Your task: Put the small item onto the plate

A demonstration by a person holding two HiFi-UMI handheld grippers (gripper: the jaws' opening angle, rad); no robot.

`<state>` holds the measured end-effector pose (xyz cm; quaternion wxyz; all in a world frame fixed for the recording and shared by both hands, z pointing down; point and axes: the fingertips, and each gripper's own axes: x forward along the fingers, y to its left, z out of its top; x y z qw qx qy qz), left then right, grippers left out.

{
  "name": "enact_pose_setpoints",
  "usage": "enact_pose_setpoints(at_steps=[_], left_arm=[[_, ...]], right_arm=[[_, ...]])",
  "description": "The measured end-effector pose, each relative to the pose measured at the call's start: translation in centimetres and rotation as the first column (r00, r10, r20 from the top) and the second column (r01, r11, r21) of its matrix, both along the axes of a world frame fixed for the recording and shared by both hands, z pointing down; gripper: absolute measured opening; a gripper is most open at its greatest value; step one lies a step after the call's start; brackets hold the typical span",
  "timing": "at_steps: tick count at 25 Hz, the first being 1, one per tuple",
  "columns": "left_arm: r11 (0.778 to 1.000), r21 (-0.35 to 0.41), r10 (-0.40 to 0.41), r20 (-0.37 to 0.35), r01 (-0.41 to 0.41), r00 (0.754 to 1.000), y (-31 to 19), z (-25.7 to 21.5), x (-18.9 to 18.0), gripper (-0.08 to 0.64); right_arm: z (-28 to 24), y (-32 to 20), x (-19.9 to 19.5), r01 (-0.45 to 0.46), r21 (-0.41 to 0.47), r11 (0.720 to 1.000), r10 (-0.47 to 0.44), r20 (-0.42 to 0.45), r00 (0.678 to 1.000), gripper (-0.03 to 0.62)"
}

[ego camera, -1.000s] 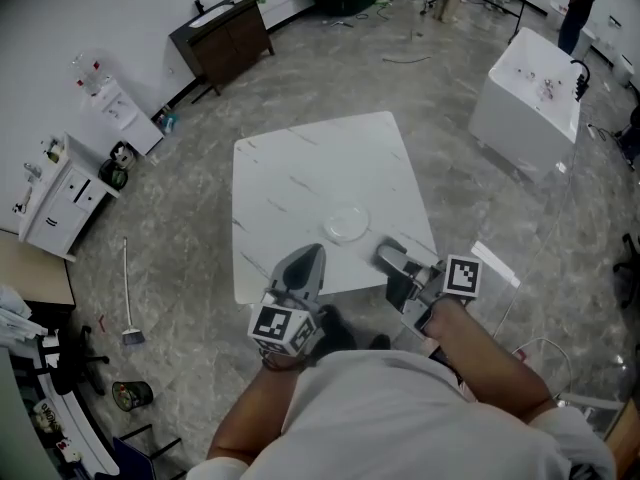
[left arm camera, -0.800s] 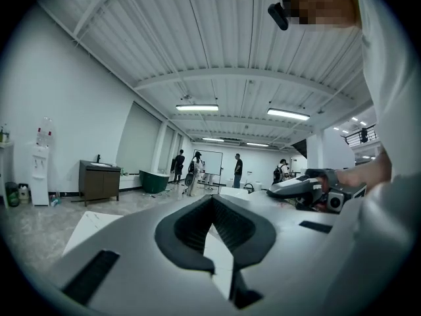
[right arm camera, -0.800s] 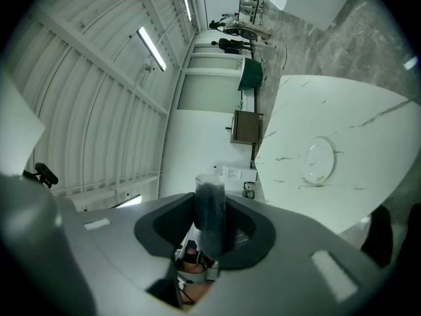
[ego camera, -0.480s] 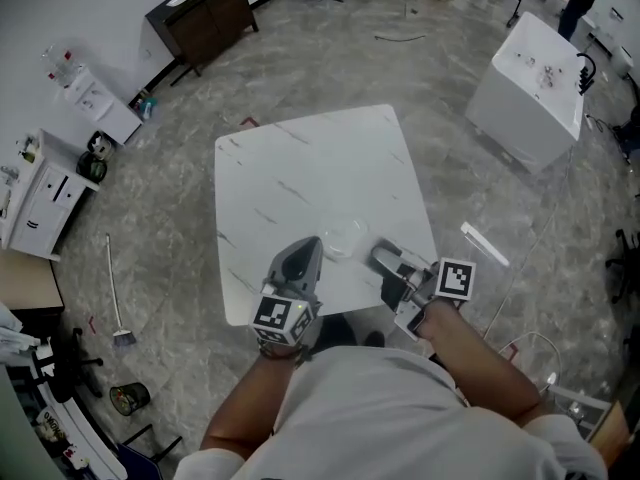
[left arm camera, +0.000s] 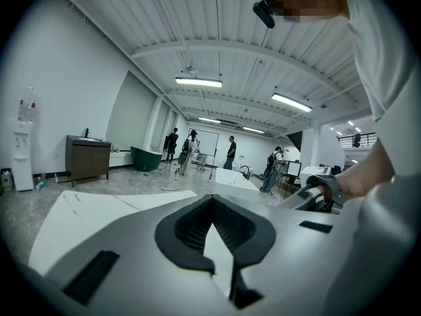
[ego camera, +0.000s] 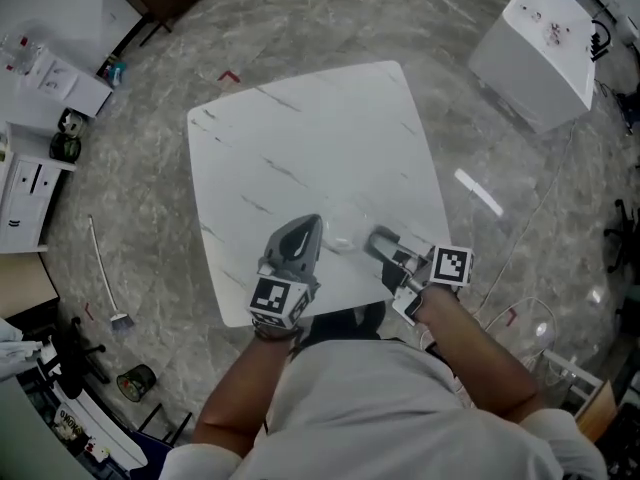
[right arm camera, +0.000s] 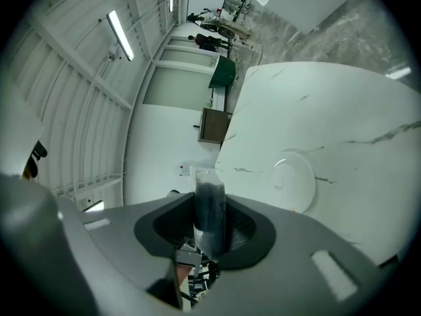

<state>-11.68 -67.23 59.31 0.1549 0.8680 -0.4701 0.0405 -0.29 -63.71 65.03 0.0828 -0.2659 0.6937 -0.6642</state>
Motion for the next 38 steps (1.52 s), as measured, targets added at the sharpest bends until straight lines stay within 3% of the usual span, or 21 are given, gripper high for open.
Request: enact_pose_setpoints(at_steps=[3, 7, 15, 33, 38], left_arm=[[0.999, -0.034, 0.018, -0.003, -0.018, 1.000, -1.4, 2.6, -0.2, 0.006], [0.996, -0.080, 0.023, -0.019, -0.025, 1.000, -2.9, 5.8, -0.6, 0.006], [0.986, -0.162, 0.043, -0.038, -0.049, 0.998, -4.3, 11.4, -1.6, 0.006], [0.971, -0.240, -0.015, -0.119, -0.014, 0.993, -6.4, 14.5, -4.6, 0.006], [0.967, -0.253, -0.021, -0.135, -0.014, 0.991, -6.5, 14.9, -4.8, 0.006]], right_arm=[[3.4, -1.3, -0.9, 0.017, -0.012, 1.000, -0.018, -0.028, 0.999, 0.104], [7.8, -2.3, -2.3, 0.002, -0.112, 0.994, -0.005, -0.025, 1.000, 0.104], [15.6, -4.3, -4.1, 0.009, -0.205, 0.979, -0.030, -0.097, 0.995, 0.106], [20.0, -5.7, -6.1, 0.031, -0.307, 0.951, -0.116, -0.262, 0.958, 0.111], [19.8, -5.8, -6.3, 0.030, -0.318, 0.948, -0.124, -0.280, 0.952, 0.178]])
